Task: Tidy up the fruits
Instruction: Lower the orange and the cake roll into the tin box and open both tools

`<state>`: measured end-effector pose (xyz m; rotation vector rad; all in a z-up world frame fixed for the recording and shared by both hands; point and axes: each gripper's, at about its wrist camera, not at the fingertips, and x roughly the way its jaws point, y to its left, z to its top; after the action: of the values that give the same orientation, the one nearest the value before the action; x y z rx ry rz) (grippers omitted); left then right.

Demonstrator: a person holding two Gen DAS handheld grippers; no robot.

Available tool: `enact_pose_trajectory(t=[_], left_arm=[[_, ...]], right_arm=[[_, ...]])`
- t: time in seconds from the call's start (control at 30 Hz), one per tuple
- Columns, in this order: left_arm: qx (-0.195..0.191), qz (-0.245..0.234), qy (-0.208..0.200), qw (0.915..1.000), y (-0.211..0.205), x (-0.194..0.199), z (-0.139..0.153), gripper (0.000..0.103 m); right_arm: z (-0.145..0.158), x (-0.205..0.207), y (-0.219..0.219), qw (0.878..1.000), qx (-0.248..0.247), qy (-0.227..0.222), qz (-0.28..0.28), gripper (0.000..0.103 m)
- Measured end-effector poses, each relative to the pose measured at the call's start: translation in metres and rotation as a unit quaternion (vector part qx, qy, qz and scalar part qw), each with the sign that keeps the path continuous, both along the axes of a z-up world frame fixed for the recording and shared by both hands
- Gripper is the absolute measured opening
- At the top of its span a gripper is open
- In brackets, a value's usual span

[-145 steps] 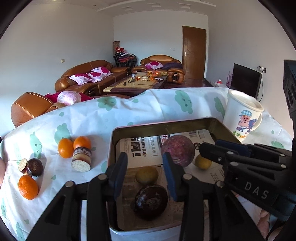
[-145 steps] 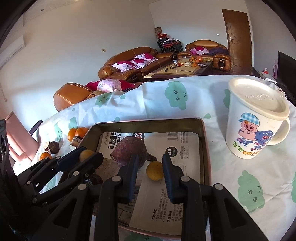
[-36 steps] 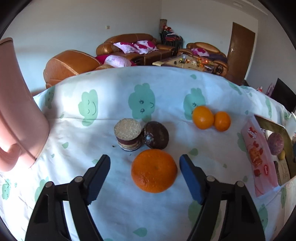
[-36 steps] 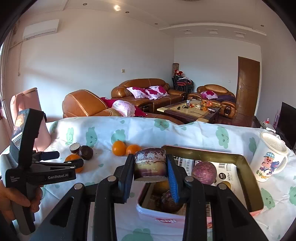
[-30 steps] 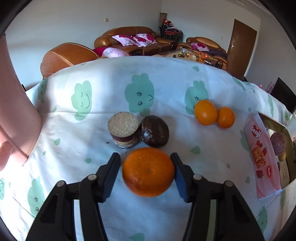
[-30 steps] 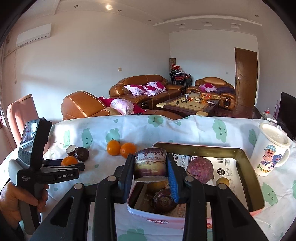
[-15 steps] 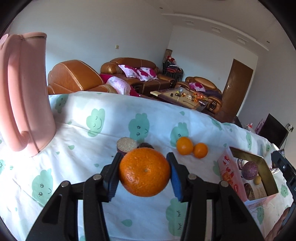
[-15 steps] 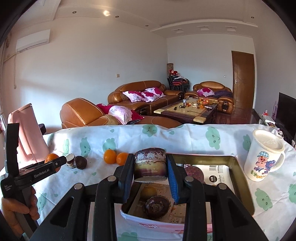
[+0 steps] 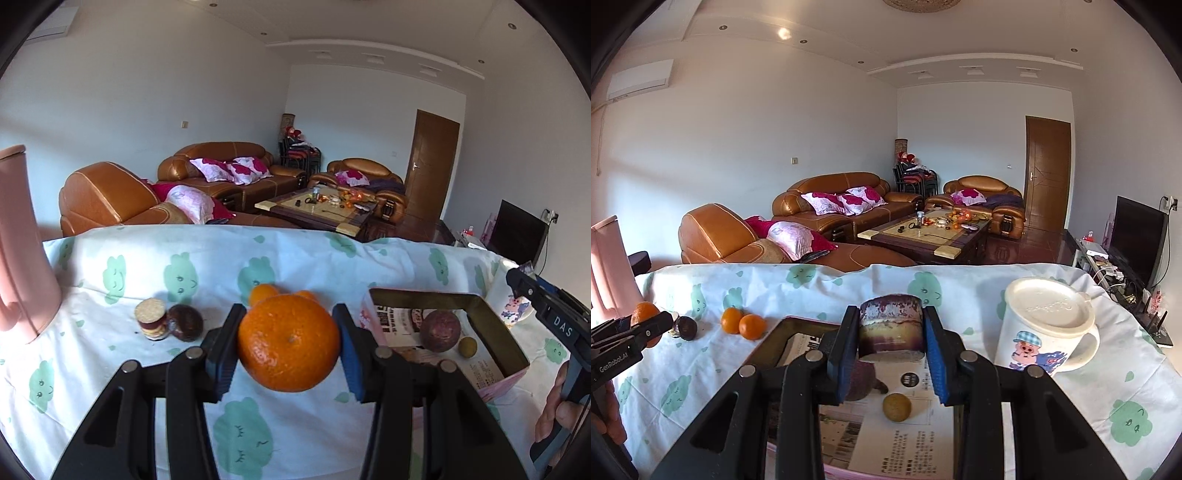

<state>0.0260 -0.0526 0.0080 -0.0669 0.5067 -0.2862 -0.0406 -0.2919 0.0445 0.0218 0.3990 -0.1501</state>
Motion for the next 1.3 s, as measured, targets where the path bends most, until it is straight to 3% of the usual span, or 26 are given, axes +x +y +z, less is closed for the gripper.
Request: enact_pose_trajectory(t=[0.23, 0.37, 0.53, 0.8, 1.07, 1.3], left_arm=[[0.023, -0.057, 0.003, 0.9981, -0.063, 0.005, 0.0, 0.049], [0.046, -0.079, 0.012, 0.9957, -0.099, 0.013, -0.004, 0.049], [0.062, -0.084, 0.032, 0.994, -0.124, 0.025, -0.012, 0.049], [0.072, -0.092, 0.072, 0.9905, -0.131, 0.037, -0.025, 0.049], [0.083, -0.096, 0.077, 0.989, -0.132, 0.038, -0.026, 0.051], [0.059, -0.099, 0.08, 0.9901, -0.124, 0.037, -0.019, 0.062]], right_arm=[[-0.004, 0.004, -0.026, 1.0, 0.007, 0.018, -0.006, 0.036], [-0.014, 0.012, -0.031, 0.998, 0.039, 0.054, 0.015, 0.036], [-0.03, 0.022, -0.012, 0.993, 0.041, 0.102, 0.045, 0.036], [-0.051, 0.032, -0.01, 0.982, 0.076, 0.159, 0.063, 0.036], [-0.055, 0.032, -0.005, 0.983, 0.068, 0.158, 0.069, 0.036], [-0.051, 0.031, -0.013, 0.978, 0.106, 0.161, 0.08, 0.037]])
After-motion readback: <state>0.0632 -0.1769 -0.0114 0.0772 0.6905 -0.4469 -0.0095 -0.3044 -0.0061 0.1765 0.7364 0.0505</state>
